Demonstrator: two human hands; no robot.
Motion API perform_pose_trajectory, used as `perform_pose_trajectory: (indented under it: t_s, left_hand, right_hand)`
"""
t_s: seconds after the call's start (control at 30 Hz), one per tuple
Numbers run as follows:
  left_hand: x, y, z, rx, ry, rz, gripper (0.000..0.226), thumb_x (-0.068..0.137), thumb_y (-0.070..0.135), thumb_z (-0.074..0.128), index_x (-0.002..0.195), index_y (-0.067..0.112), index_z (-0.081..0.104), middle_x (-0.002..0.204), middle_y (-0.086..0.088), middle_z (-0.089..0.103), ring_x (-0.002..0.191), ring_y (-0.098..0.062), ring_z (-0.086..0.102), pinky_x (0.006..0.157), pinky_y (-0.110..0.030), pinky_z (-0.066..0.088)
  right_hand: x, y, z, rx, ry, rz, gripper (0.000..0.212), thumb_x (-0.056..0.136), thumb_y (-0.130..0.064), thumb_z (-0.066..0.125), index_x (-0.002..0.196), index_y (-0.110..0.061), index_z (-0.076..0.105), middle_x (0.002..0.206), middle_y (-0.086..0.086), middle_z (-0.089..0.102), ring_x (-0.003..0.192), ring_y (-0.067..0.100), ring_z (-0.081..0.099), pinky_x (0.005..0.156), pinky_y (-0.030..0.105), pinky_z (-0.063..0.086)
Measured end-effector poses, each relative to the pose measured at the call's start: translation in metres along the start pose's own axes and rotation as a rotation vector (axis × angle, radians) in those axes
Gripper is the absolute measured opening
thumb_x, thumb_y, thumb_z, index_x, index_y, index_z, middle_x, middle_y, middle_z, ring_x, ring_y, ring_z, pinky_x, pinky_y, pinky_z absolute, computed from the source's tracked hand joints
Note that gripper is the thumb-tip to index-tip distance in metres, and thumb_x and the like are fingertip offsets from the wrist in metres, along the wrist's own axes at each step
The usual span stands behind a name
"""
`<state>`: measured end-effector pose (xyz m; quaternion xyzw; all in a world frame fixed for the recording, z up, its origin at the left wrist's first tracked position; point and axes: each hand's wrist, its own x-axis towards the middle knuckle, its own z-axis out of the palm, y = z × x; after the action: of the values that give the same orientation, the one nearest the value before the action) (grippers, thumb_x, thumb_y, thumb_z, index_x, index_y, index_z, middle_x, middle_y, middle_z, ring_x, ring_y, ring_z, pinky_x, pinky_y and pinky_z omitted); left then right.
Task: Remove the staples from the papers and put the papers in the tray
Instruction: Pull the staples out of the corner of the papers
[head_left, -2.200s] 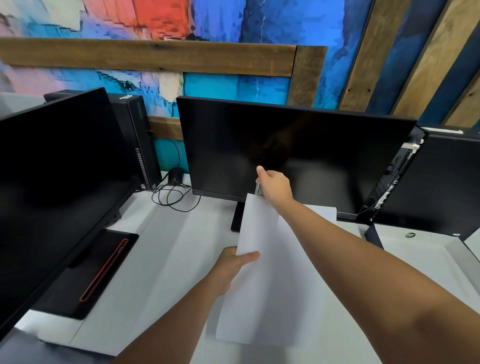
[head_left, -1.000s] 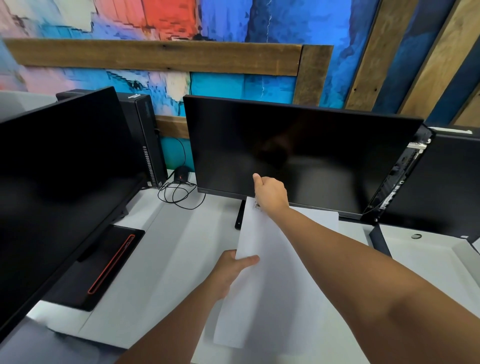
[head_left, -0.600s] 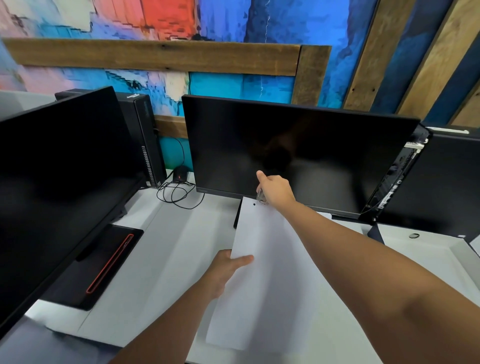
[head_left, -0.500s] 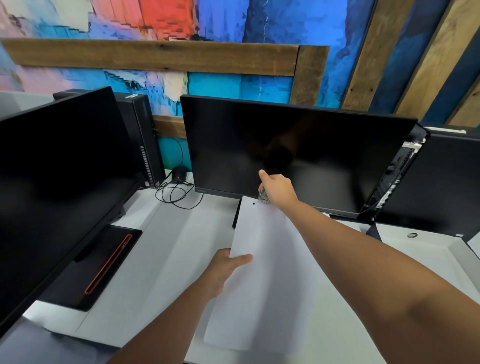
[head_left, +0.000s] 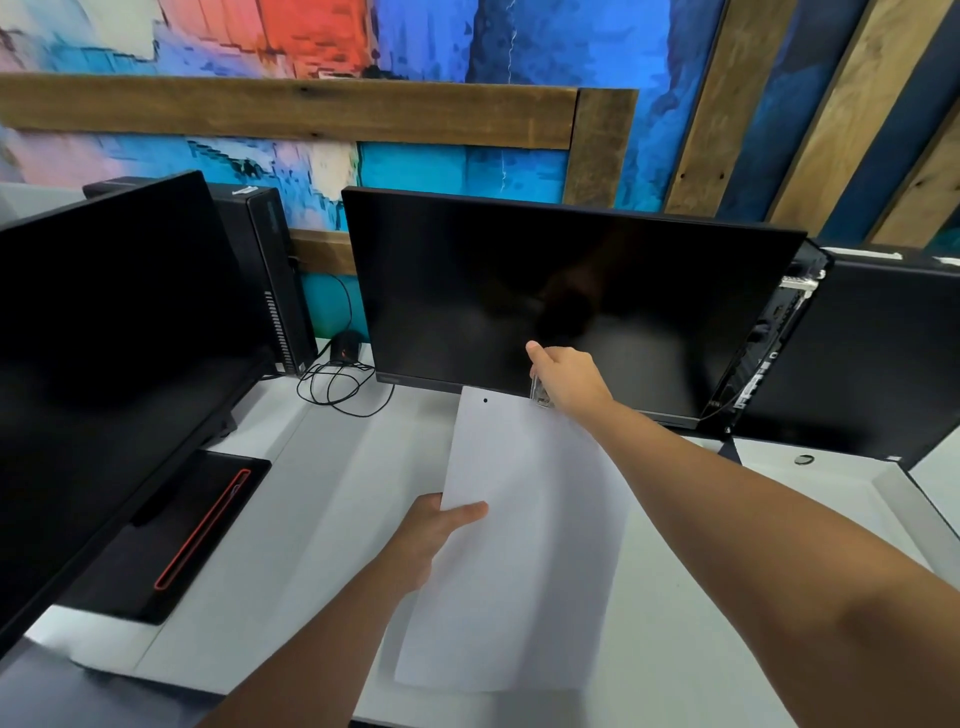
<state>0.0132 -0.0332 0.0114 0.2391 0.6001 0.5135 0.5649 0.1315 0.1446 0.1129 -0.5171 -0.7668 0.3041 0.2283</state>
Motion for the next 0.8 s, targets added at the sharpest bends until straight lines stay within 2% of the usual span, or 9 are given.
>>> perform_pose_trajectory:
  t_s: [0.13, 0.27, 0.43, 0.57, 0.7, 0.8]
  left_hand:
    - [-0.003, 0.0, 0.001, 0.003, 0.008, -0.002, 0.017, 0.083, 0.009, 0.07, 0.1, 0.009, 0.072, 0.092, -0.003, 0.075, 0.081, -0.016, 0.071, 0.066, -0.024, 0.055]
    - [-0.002, 0.0, 0.002, -0.004, 0.027, -0.001, 0.02, 0.082, 0.011, 0.071, 0.102, 0.008, 0.071, 0.1, -0.007, 0.074, 0.09, -0.021, 0.069, 0.073, -0.028, 0.054]
    - [-0.003, 0.0, 0.001, -0.008, 0.053, 0.001, 0.017, 0.081, 0.012, 0.072, 0.098, 0.011, 0.072, 0.094, -0.004, 0.075, 0.079, -0.014, 0.071, 0.06, -0.021, 0.054]
    - [-0.002, 0.0, 0.003, -0.019, 0.058, -0.003, 0.016, 0.081, 0.011, 0.072, 0.098, 0.01, 0.072, 0.091, -0.003, 0.075, 0.079, -0.015, 0.071, 0.06, -0.022, 0.054]
    - [-0.001, -0.001, 0.004, -0.018, 0.054, 0.002, 0.015, 0.081, 0.011, 0.072, 0.097, 0.011, 0.072, 0.092, -0.003, 0.075, 0.081, -0.015, 0.071, 0.063, -0.023, 0.053]
    - [-0.001, -0.002, 0.004, -0.028, 0.046, 0.005, 0.015, 0.081, 0.011, 0.072, 0.096, 0.011, 0.072, 0.093, -0.004, 0.075, 0.086, -0.019, 0.07, 0.07, -0.028, 0.054]
  right_hand:
    - [-0.001, 0.004, -0.001, -0.016, 0.01, -0.004, 0.054, 0.099, -0.044, 0.029, 0.093, -0.003, 0.064, 0.093, 0.014, 0.064, 0.088, 0.03, 0.059, 0.081, 0.036, 0.047]
    - [0.003, 0.009, -0.004, 0.024, 0.082, 0.032, 0.052, 0.099, -0.044, 0.029, 0.093, -0.004, 0.062, 0.093, 0.012, 0.062, 0.088, 0.029, 0.058, 0.079, 0.035, 0.045]
    - [0.004, 0.008, -0.004, 0.056, -0.002, 0.054, 0.049, 0.097, -0.044, 0.032, 0.09, -0.007, 0.064, 0.089, 0.009, 0.06, 0.086, 0.029, 0.06, 0.081, 0.04, 0.051]
    - [0.002, 0.006, -0.001, -0.003, -0.023, 0.031, 0.05, 0.098, -0.043, 0.031, 0.094, -0.005, 0.064, 0.091, 0.012, 0.061, 0.087, 0.03, 0.06, 0.082, 0.041, 0.052]
    - [0.0, 0.005, 0.004, -0.044, -0.031, 0.004, 0.052, 0.099, -0.043, 0.03, 0.093, -0.003, 0.063, 0.085, 0.011, 0.062, 0.083, 0.029, 0.06, 0.075, 0.036, 0.05]
    - [0.001, 0.004, 0.006, -0.067, -0.031, -0.011, 0.053, 0.099, -0.042, 0.03, 0.091, -0.002, 0.064, 0.085, 0.013, 0.064, 0.082, 0.029, 0.061, 0.074, 0.035, 0.049]
